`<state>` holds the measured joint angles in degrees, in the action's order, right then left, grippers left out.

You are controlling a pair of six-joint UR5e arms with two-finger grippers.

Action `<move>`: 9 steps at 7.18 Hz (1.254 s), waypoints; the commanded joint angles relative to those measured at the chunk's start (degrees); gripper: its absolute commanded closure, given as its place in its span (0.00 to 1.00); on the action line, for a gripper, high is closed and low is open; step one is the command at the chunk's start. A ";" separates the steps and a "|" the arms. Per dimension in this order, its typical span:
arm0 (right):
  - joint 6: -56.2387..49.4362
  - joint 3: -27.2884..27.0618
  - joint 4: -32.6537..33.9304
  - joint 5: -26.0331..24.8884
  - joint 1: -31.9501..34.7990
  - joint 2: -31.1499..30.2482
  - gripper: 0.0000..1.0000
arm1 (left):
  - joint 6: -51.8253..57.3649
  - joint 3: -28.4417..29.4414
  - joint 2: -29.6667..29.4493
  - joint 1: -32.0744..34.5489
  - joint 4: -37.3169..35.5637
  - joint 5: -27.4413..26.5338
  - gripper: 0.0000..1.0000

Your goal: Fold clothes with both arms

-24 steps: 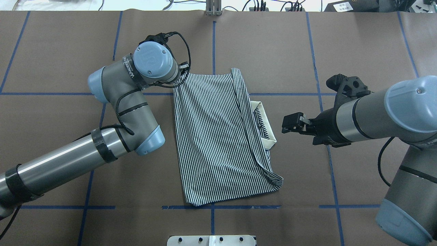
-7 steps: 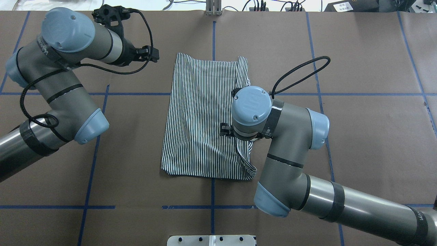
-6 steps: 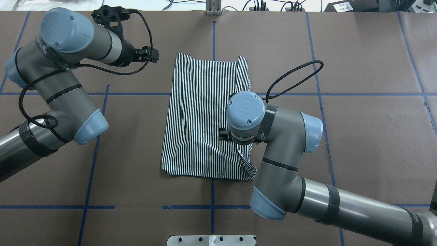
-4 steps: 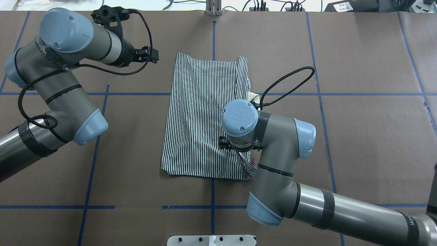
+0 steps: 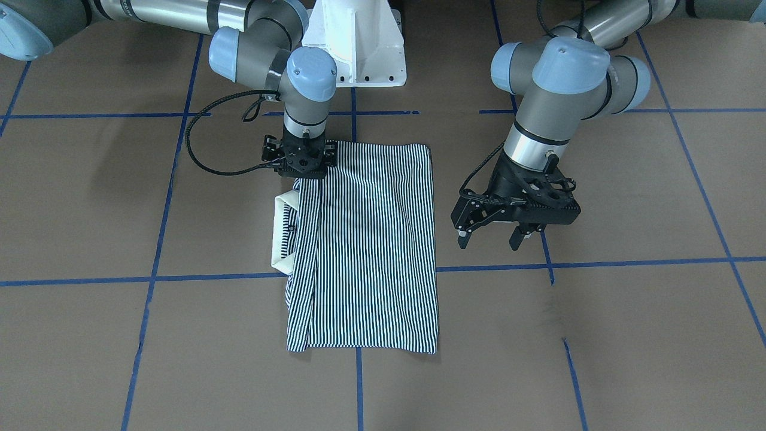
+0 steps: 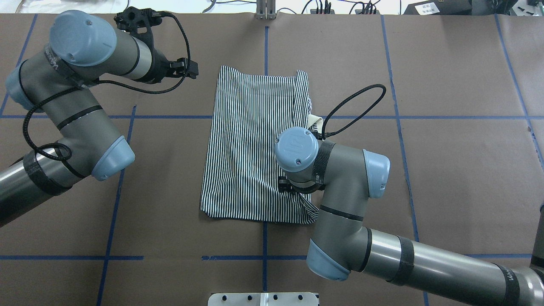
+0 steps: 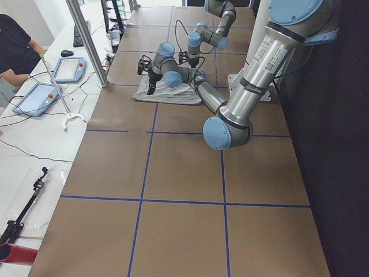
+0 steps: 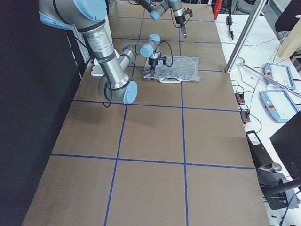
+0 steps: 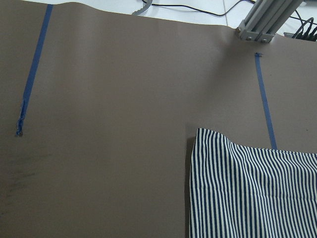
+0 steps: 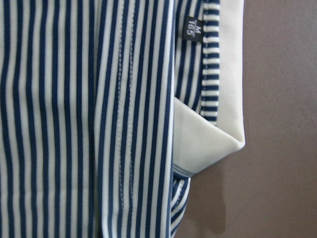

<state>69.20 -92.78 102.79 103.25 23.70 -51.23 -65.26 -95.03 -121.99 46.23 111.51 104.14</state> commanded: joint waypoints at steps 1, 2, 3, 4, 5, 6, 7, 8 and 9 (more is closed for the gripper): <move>-0.90 -0.03 2.04 0.11 0.03 0.07 0.00 | -0.30 0.02 -0.09 -0.09 0.20 0.01 0.00; -1.25 -0.03 2.50 0.11 0.11 -0.01 0.00 | -0.39 -0.06 -0.27 -0.09 0.20 0.01 0.00; -1.34 -0.12 3.20 0.11 0.46 -0.01 0.00 | -0.39 0.02 -0.27 -0.09 0.20 0.01 0.00; -2.56 -0.38 4.33 0.11 0.90 -0.01 0.00 | -0.39 0.02 -0.36 -0.09 0.28 0.01 0.00; -3.62 -0.99 6.35 0.19 1.60 -0.10 0.00 | -0.48 0.02 -0.36 -0.09 0.28 0.01 0.00; -4.50 -1.35 7.76 0.19 1.70 -0.27 0.00 | -0.48 0.02 -0.45 -0.18 0.28 0.01 0.00; -4.51 -1.61 8.12 0.19 1.96 -0.80 0.00 | -0.57 0.02 -0.62 -0.18 0.28 0.01 0.00; -4.60 -2.13 10.04 0.19 2.31 -1.06 0.00 | -0.57 0.02 -0.80 -0.18 0.28 0.01 0.00; -5.64 -3.79 12.58 0.11 2.66 -1.59 0.00 | -0.92 0.02 -0.80 -0.27 0.37 0.01 0.00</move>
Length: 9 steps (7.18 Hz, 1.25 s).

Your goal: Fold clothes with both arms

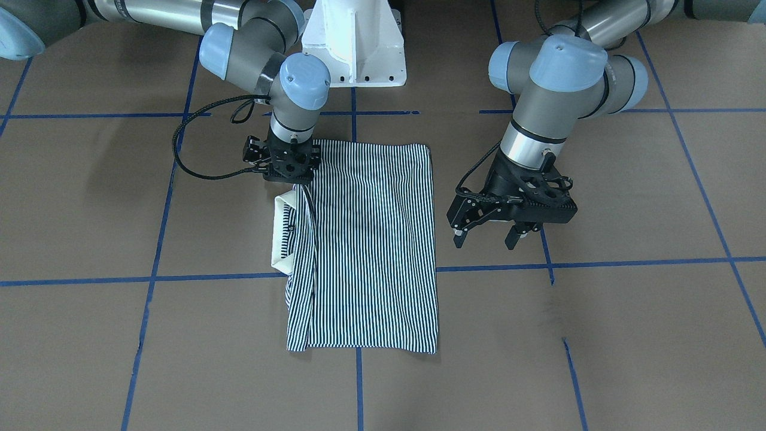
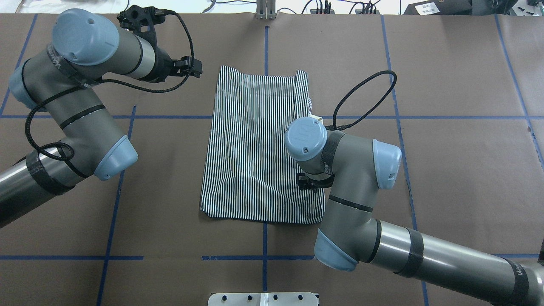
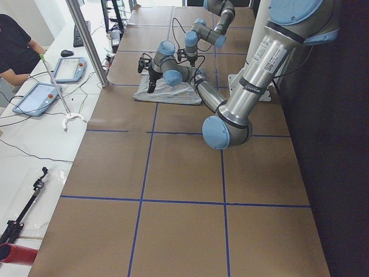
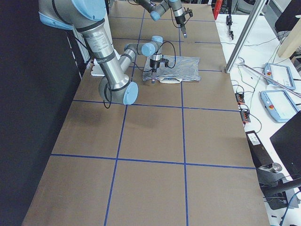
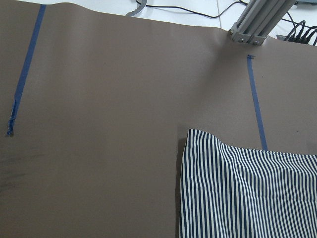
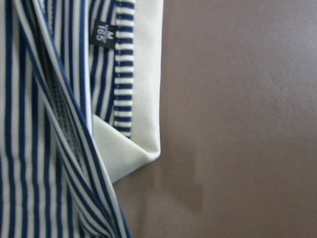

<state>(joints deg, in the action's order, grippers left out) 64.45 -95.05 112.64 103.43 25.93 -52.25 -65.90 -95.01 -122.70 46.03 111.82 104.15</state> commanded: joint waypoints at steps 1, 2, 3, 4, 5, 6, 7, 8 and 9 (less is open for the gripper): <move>-0.99 -3.54 3.37 -0.07 0.61 -1.09 0.00 | -0.46 0.00 -0.08 -0.06 0.07 0.00 0.00; -1.16 -3.47 3.12 -0.33 0.70 -0.58 0.00 | -0.46 0.00 -0.08 -0.15 0.07 0.00 0.00; -3.43 -3.38 2.76 -0.60 1.13 -0.05 0.00 | -0.46 0.00 -0.08 -0.15 0.07 0.00 0.00; -6.32 -2.51 0.93 -0.43 3.40 1.52 0.00 | -0.37 0.00 -0.17 -0.15 0.07 0.00 0.00; -6.96 0.63 -3.78 -0.42 4.56 3.19 0.00 | -0.28 0.09 -0.08 -0.15 0.07 0.09 0.00; -6.97 9.19 -10.36 -0.34 5.52 7.30 0.00 | -0.02 0.09 0.01 -0.15 0.07 0.09 0.00; -7.05 15.36 -13.29 -0.34 6.40 11.17 0.00 | 0.07 0.18 0.18 -0.06 0.07 0.09 0.00; -7.14 17.77 -13.32 -0.25 6.76 12.68 0.00 | 0.16 0.18 0.09 -0.06 0.07 0.09 0.00; -8.88 18.41 -12.80 -0.25 6.94 12.26 0.00 | 0.16 0.26 0.09 -0.06 0.15 0.09 0.00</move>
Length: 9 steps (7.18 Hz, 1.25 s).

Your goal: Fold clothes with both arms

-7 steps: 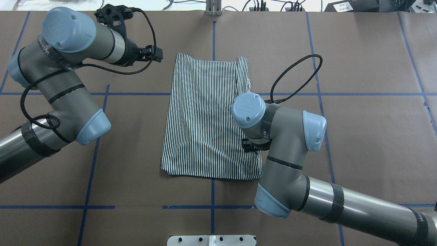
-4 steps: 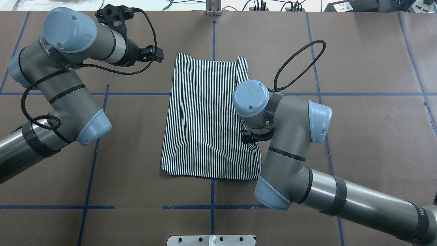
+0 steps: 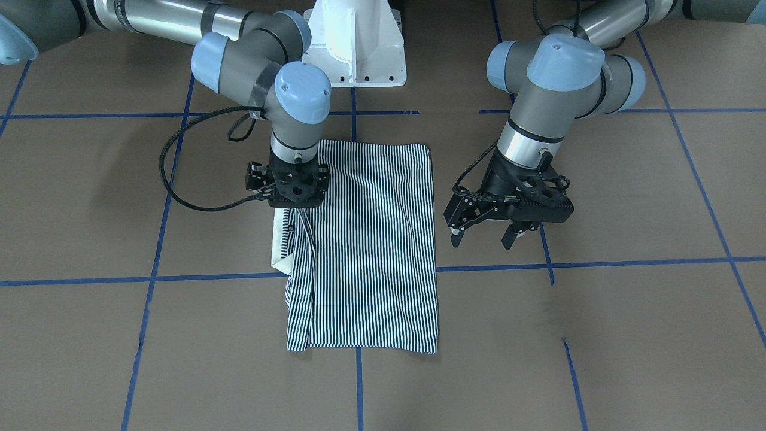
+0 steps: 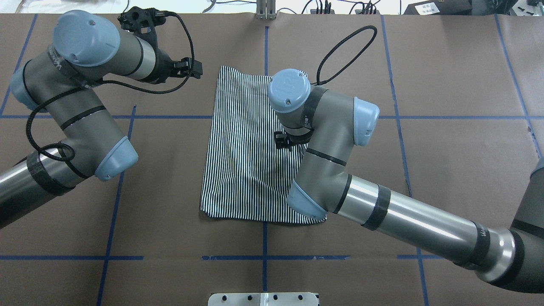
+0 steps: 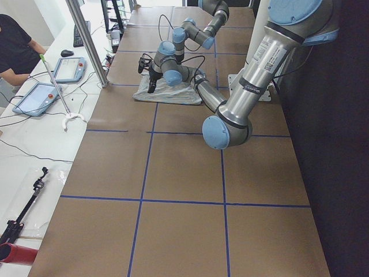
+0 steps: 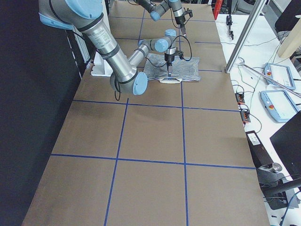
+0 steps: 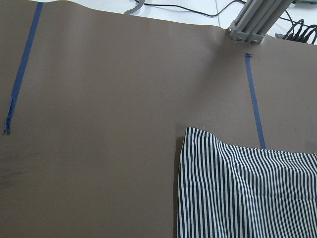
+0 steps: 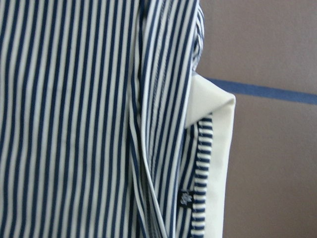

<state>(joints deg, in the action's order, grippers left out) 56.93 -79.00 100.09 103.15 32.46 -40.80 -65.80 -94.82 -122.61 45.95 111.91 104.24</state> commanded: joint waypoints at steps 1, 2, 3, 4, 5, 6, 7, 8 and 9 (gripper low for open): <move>-1.56 3.49 -0.07 0.65 0.41 0.72 0.00 | -0.03 0.07 0.00 0.01 0.07 0.00 0.00; -1.56 4.28 -0.07 1.17 0.33 0.72 0.00 | -0.03 0.16 0.09 0.01 0.50 0.00 0.00; -1.56 4.47 0.71 1.79 0.24 0.63 0.00 | -0.03 0.16 0.18 0.01 0.68 0.00 0.00; -1.65 4.47 2.29 2.32 0.33 0.89 0.00 | -0.03 0.25 0.18 0.10 0.68 0.00 0.00; -1.65 4.47 2.82 2.32 0.33 0.81 0.00 | -0.03 0.16 0.09 0.01 0.68 0.00 0.00; -2.17 4.47 3.70 2.23 0.33 0.72 0.00 | -0.03 0.16 0.09 0.01 0.68 0.00 0.00; -2.44 4.47 4.75 2.23 0.67 0.98 0.00 | -0.03 0.16 0.01 0.01 0.68 0.00 0.00; -2.53 4.47 5.63 2.23 0.77 0.90 0.00 | -0.03 0.08 -0.08 0.01 0.77 0.00 0.00; -3.40 4.38 6.08 2.32 1.46 0.98 0.00 | -0.03 0.07 -0.08 0.01 0.77 0.00 0.00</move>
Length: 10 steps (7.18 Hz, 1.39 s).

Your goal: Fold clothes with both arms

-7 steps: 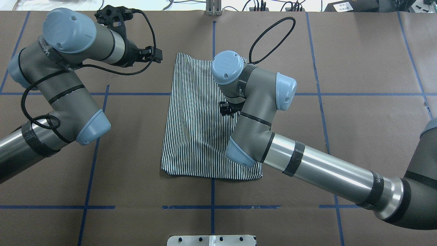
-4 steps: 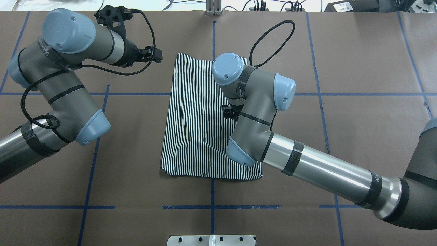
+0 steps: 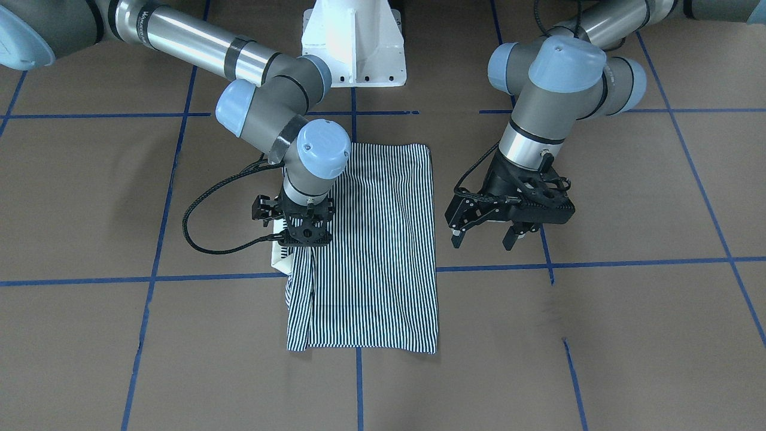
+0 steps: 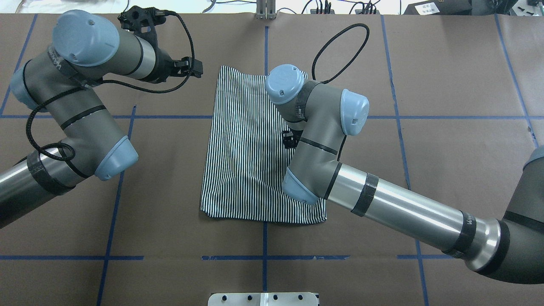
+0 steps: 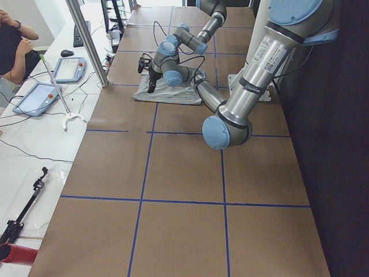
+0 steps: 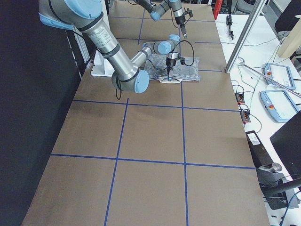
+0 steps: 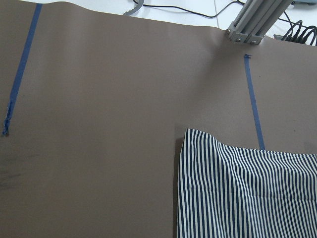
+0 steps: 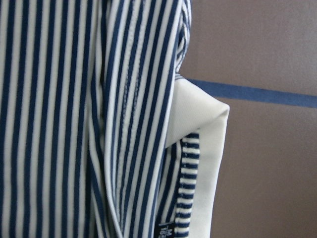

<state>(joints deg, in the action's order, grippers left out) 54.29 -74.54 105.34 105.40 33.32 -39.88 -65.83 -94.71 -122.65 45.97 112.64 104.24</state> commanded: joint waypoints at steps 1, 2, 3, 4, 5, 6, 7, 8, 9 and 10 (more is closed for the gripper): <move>-1.81 -0.08 2.31 -0.02 0.96 0.07 0.00 | -0.09 -0.03 -0.22 0.00 0.03 0.00 0.00; -2.08 -0.08 3.28 -0.11 1.48 -0.02 0.00 | -0.17 -0.12 -0.31 -0.09 -0.05 0.00 0.00; -2.78 -0.16 4.86 -0.37 1.92 -0.28 0.00 | -0.26 -0.12 -0.57 -0.09 -0.05 0.00 0.00; -3.13 -0.86 6.44 -0.55 2.27 -1.68 0.00 | -0.35 -0.21 -0.66 -0.09 -0.05 0.00 0.00; -3.40 -0.95 6.81 -1.16 3.06 -2.91 0.00 | -0.35 -0.21 -0.92 -0.09 -0.05 0.00 0.00; -4.62 -1.04 6.81 -1.95 3.94 -2.57 0.00 | -0.35 -0.21 -0.93 -0.09 -0.05 0.00 0.00; -4.89 -2.70 6.38 -1.61 5.08 -1.61 0.00 | -0.35 -0.30 -0.93 0.00 -0.05 0.09 0.00; -5.59 -3.50 5.94 -1.00 6.48 0.92 0.00 | -0.35 -0.30 -0.84 0.00 -0.14 0.09 0.00; -5.68 -4.72 5.58 -0.38 6.76 2.77 0.00 | -0.35 -0.12 -0.67 0.00 -0.14 1.22 0.00; -5.60 -10.91 4.97 3.54 7.80 1.05 0.00 | -1.48 -0.21 -0.32 0.08 -0.14 3.41 0.00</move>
<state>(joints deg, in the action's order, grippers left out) 48.75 -80.35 110.93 105.79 40.07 -38.41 -66.49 -94.92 -123.28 45.99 112.51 105.69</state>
